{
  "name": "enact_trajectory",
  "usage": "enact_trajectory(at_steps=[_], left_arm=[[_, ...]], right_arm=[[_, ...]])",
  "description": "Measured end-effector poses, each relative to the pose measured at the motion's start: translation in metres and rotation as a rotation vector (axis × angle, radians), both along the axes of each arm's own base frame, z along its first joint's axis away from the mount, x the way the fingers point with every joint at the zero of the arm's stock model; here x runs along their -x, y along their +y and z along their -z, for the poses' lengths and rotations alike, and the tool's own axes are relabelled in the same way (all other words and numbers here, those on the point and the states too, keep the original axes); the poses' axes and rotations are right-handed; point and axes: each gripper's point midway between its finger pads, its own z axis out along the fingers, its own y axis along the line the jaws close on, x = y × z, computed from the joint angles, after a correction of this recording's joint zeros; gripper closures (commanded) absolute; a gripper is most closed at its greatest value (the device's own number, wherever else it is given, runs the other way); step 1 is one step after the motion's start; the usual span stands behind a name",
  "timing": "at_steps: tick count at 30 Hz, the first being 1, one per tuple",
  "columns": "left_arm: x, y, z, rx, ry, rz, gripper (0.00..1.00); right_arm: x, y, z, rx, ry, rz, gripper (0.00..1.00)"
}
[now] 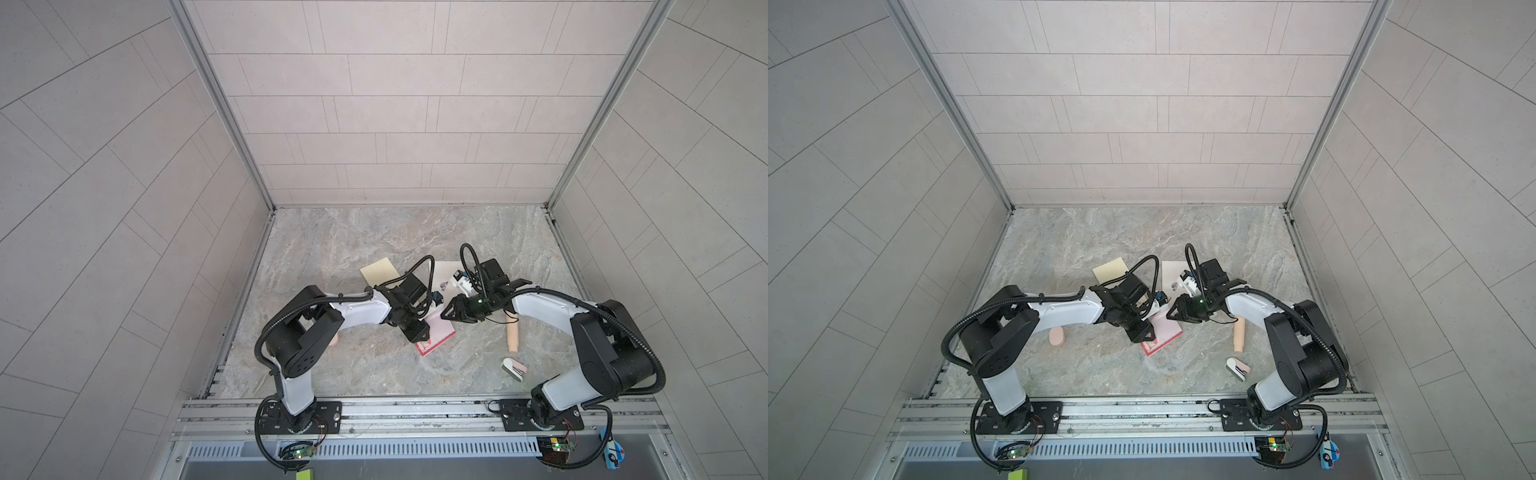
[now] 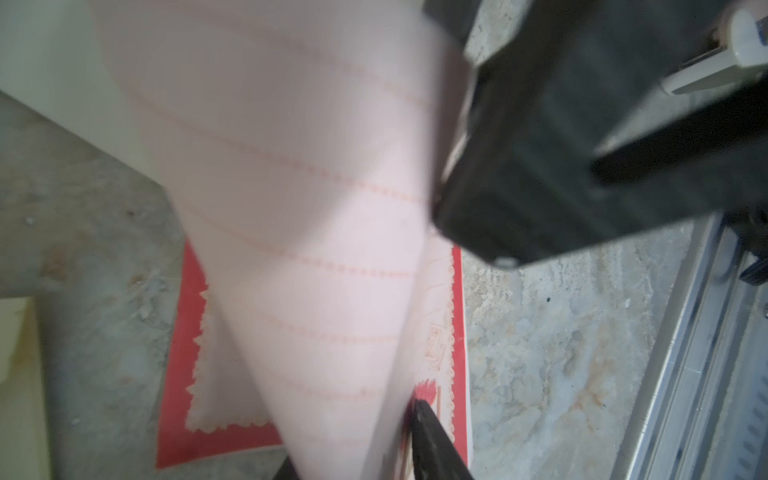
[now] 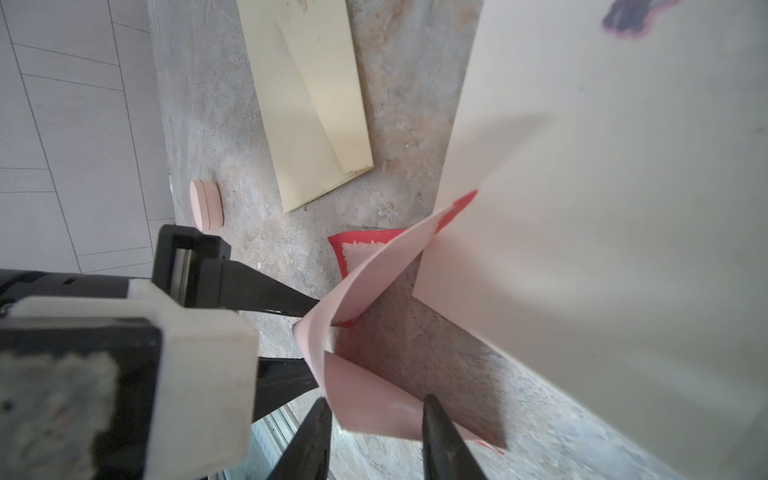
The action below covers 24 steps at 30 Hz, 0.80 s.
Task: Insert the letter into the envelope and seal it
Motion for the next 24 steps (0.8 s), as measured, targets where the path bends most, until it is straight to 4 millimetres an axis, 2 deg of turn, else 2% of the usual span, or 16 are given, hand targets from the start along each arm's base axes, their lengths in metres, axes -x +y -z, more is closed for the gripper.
enact_trajectory(at_steps=[6, 8, 14, 17, 22, 24], left_arm=[[0.001, 0.001, -0.007, 0.044, 0.057, -0.01, 0.64], [0.0, 0.001, -0.012, 0.06, 0.072, -0.012, 0.59], [-0.01, -0.007, -0.031, 0.092, 0.073, -0.008, 0.56], [-0.01, -0.007, -0.033, 0.092, 0.07, -0.003, 0.5], [-0.01, 0.0, -0.034, 0.074, 0.066, 0.0, 0.37], [-0.01, 0.003, -0.038, 0.07, 0.059, 0.004, 0.35]], right_arm=[[0.008, 0.012, -0.008, -0.047, -0.001, -0.046, 0.63], [0.008, 0.014, -0.01, -0.057, -0.007, -0.052, 0.63], [0.002, 0.017, -0.02, -0.067, -0.03, -0.058, 0.86], [-0.003, 0.019, -0.028, -0.074, -0.053, -0.069, 0.94], [-0.002, 0.019, -0.033, -0.067, -0.051, -0.089, 0.97], [0.0, 0.019, -0.036, -0.06, -0.05, -0.102, 0.98]])
